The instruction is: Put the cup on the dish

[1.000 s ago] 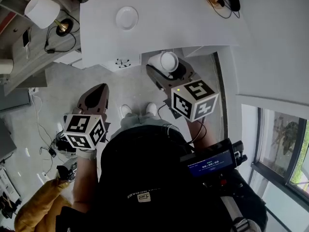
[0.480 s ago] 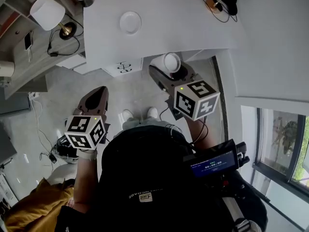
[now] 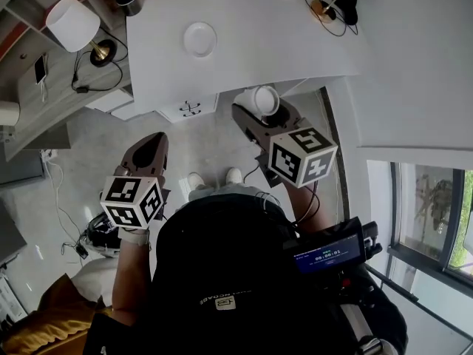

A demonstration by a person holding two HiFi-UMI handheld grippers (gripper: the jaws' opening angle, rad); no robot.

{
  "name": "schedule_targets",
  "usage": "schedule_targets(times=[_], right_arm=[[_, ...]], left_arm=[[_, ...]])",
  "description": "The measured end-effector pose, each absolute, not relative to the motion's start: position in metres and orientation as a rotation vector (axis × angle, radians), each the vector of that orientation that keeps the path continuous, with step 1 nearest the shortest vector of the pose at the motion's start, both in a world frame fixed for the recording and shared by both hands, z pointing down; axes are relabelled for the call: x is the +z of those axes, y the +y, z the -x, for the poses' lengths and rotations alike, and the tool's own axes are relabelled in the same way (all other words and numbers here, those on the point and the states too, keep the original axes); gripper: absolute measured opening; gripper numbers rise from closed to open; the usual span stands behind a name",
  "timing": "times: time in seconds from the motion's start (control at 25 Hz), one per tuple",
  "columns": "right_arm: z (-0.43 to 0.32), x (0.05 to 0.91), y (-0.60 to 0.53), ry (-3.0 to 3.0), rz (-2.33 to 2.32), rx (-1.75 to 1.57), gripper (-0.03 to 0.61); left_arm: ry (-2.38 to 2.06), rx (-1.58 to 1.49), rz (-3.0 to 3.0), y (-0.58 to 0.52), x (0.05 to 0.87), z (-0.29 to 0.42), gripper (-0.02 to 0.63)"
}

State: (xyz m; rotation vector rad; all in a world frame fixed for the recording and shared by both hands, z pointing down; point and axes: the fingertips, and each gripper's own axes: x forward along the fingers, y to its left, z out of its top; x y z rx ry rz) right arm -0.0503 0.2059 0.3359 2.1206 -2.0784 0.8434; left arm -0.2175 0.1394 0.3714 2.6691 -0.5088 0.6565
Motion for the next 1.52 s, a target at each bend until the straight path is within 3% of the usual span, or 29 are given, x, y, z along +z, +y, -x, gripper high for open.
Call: schedule_targets(times=[0.88,1.52], right_arm=[[0.072,0.344,0.18,-1.945,-2.273,0.872,0.261],[0.012,0.364,0.126,-2.027,-2.18,0.899,0.261]], left_arm=[[-0.534,0.647,-2.631,0.083,0.391,0.282,0.006],[-0.617,0.689,-2.609,0.052,0.396,0.222,0.006]])
